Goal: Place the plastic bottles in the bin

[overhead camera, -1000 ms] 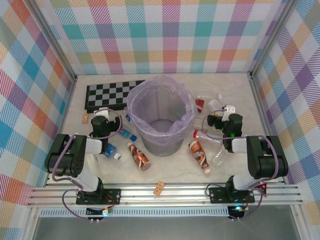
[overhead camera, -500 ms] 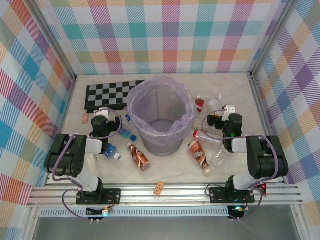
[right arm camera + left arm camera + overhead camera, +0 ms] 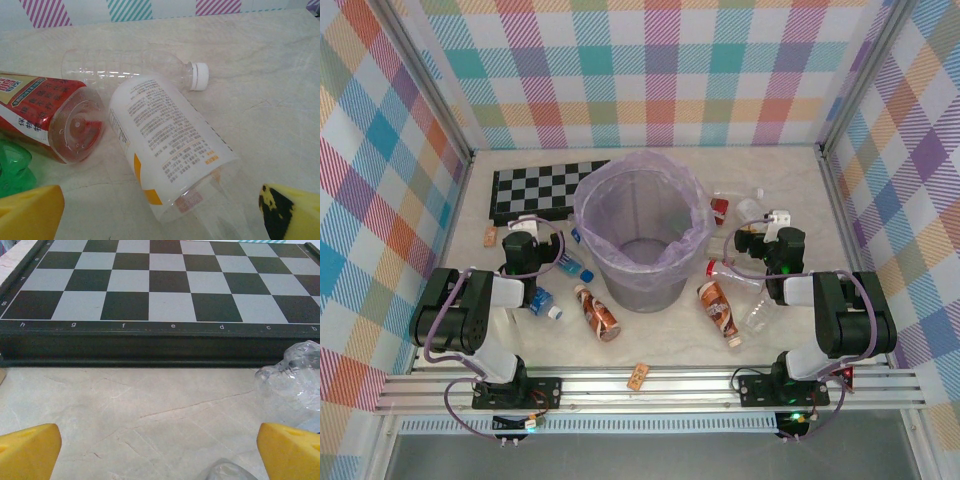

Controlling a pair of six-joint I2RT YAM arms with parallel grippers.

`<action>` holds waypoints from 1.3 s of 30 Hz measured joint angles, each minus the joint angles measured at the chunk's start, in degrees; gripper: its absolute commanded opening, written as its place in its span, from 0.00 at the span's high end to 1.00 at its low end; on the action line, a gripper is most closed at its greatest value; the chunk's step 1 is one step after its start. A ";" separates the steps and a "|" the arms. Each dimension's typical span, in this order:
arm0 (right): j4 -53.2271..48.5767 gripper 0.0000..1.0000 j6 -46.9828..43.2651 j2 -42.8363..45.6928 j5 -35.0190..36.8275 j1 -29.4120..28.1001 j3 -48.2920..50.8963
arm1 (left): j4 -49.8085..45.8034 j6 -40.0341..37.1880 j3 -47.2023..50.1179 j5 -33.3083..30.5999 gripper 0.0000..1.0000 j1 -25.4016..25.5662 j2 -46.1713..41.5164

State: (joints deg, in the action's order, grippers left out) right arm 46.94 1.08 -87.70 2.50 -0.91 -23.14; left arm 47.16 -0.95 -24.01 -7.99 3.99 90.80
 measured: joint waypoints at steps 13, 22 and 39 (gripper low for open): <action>-52.00 0.00 10.27 18.73 6.10 0.28 -28.57 | -23.89 5.64 -6.29 -8.26 0.00 -0.37 -20.26; -96.21 0.00 25.29 18.91 3.19 0.96 -39.78 | -60.76 16.85 -23.39 -11.45 0.00 -2.43 -35.47; -104.13 0.06 34.53 17.42 -3.30 1.33 -24.28 | -79.84 23.34 -47.39 25.53 0.04 11.50 -33.64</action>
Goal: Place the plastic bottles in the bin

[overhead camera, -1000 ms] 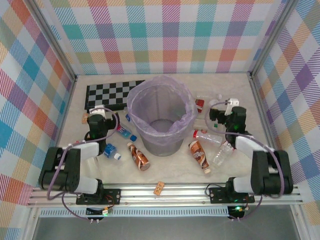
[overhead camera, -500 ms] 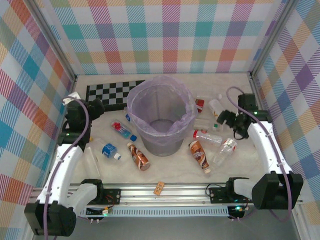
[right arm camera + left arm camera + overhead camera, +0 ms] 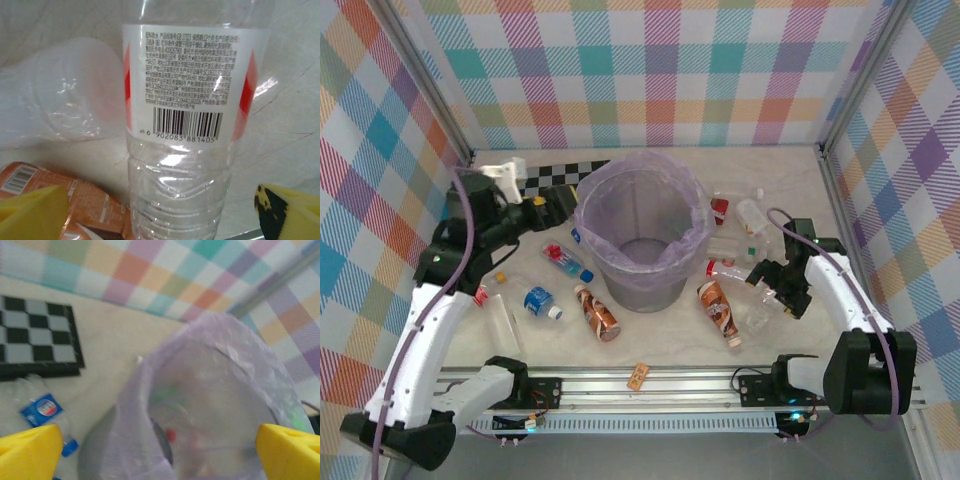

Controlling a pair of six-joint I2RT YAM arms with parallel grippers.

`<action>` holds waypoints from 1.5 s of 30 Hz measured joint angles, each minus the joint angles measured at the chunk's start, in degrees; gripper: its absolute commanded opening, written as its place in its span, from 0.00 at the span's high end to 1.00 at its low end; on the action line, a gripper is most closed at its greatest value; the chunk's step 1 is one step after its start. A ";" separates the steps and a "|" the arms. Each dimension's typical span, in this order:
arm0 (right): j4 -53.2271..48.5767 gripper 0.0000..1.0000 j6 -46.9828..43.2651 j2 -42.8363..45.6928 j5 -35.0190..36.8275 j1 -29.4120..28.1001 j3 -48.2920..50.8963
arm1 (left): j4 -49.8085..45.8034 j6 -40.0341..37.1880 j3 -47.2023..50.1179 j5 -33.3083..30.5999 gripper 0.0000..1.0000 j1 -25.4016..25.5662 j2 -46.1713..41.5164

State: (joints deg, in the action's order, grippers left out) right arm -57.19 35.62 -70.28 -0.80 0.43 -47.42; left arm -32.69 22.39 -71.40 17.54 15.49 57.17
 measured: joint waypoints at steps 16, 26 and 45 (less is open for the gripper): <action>9.29 0.28 1.01 -7.04 -1.44 0.00 6.47 | 2.16 2.08 6.12 -2.69 0.10 7.43 8.24; 9.68 0.45 -0.07 -6.58 -1.84 0.07 6.27 | 2.64 2.25 7.65 -4.81 0.11 7.69 8.24; -9.75 0.64 -8.72 6.29 -6.47 -0.09 -33.16 | 2.99 2.03 8.28 -4.61 0.11 7.69 8.26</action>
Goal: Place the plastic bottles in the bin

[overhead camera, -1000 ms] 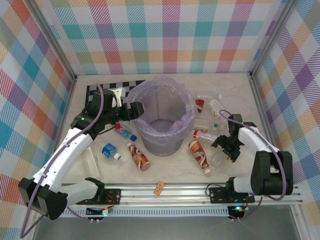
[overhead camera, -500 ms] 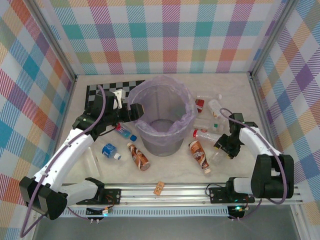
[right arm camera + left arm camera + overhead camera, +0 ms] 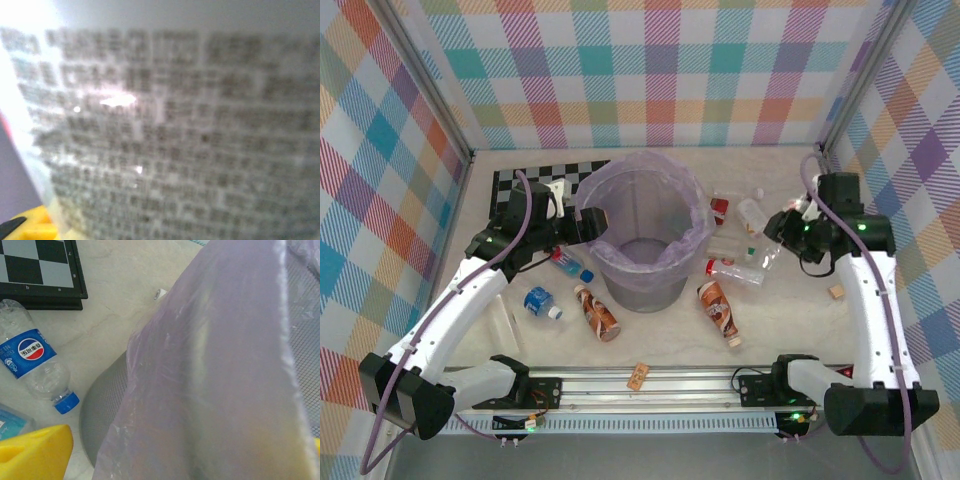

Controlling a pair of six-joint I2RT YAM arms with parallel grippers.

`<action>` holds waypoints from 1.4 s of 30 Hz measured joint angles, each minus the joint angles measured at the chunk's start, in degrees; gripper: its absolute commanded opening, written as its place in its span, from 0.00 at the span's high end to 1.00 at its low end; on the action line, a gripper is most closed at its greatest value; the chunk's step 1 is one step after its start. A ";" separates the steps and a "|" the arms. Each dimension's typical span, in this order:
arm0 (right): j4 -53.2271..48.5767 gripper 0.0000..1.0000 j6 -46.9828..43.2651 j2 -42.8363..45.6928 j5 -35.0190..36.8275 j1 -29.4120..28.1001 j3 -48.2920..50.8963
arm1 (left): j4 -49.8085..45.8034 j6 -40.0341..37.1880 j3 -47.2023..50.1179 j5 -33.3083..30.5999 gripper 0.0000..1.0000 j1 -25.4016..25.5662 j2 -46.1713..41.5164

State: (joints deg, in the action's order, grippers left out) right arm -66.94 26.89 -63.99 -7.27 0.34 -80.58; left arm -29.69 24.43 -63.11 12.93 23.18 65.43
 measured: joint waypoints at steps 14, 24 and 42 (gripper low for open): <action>-6.51 0.66 -7.19 -30.95 -2.84 -32.15 -56.30 | 0.20 0.00 -0.02 -0.02 0.13 0.02 0.96; -18.78 0.66 -11.78 -51.04 0.39 -42.60 -66.53 | 0.20 0.00 -0.02 -0.39 0.13 0.11 1.07; -14.78 0.65 -14.82 -49.62 3.13 -44.19 -40.28 | 0.35 -0.02 -0.17 -2.40 0.13 0.33 1.16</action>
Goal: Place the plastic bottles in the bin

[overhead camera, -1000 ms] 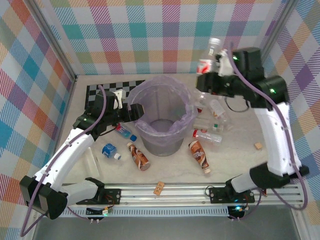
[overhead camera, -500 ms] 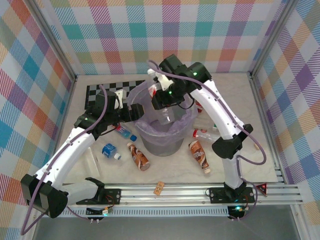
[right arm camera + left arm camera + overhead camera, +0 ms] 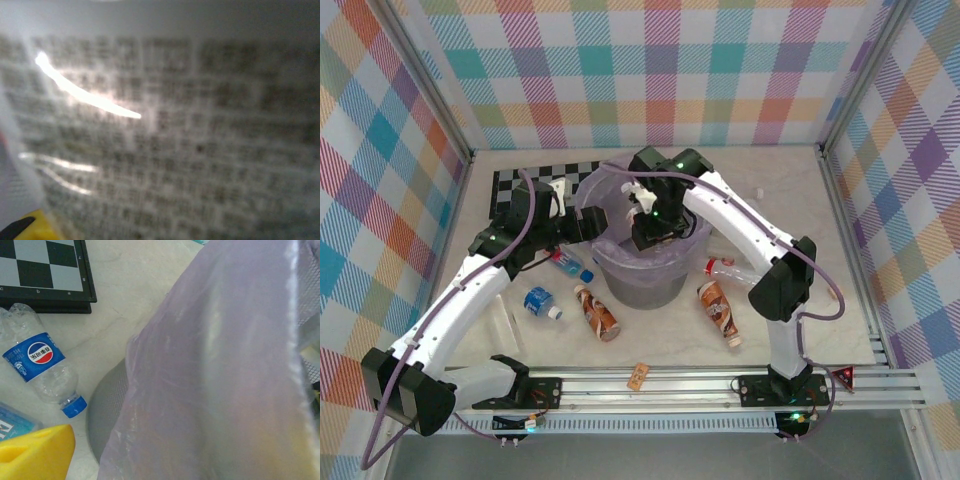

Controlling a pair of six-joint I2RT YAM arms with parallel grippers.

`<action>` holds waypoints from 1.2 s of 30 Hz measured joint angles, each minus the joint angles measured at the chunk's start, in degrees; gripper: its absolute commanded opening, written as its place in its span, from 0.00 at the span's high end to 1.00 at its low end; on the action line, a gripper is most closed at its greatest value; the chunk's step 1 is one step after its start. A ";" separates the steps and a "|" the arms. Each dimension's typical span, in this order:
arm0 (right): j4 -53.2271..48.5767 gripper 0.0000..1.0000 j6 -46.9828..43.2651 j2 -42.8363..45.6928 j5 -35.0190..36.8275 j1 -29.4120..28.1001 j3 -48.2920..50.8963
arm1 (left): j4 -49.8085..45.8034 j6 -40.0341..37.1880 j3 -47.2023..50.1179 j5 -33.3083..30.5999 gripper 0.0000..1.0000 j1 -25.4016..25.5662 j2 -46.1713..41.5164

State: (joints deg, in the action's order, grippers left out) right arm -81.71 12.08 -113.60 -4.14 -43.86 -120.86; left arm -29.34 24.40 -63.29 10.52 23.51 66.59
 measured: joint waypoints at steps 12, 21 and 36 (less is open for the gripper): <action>1.40 0.60 -0.98 0.63 0.09 -0.11 0.98 | -0.02 0.00 0.00 -0.15 0.13 0.00 0.44; 5.60 0.53 0.98 -1.88 -0.50 -0.22 7.19 | 0.17 0.00 0.00 -0.15 0.13 0.00 0.50; 15.15 0.40 4.31 -2.45 -1.77 -0.44 16.72 | 1.01 0.00 0.04 -0.28 0.12 0.00 0.98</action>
State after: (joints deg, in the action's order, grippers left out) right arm -66.57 16.38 -116.05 -5.91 -44.29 -104.14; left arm -28.34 24.40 -63.24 10.24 23.51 67.57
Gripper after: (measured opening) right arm 0.586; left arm 0.874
